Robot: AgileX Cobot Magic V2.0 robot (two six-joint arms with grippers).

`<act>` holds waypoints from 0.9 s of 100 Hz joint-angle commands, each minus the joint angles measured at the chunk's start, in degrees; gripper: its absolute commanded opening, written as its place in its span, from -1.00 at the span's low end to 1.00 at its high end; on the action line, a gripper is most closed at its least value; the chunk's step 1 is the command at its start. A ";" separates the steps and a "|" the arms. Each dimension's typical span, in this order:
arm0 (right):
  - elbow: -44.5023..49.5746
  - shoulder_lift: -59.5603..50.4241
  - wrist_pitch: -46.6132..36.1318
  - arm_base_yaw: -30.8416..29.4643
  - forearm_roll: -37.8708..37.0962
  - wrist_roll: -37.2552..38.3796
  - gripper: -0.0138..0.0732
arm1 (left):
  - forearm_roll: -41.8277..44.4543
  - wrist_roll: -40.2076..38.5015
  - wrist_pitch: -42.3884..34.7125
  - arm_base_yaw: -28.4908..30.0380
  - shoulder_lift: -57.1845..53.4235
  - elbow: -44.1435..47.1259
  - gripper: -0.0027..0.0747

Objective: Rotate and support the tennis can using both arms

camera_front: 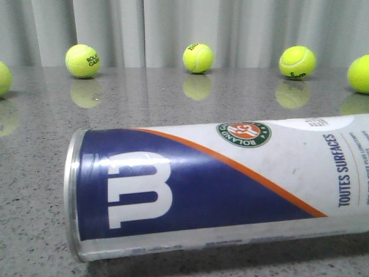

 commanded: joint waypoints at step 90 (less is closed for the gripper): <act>2.21 -4.17 -4.06 -0.17 -0.60 -0.64 -0.82 | -29.23 9.47 32.77 -6.25 36.21 -38.21 -0.23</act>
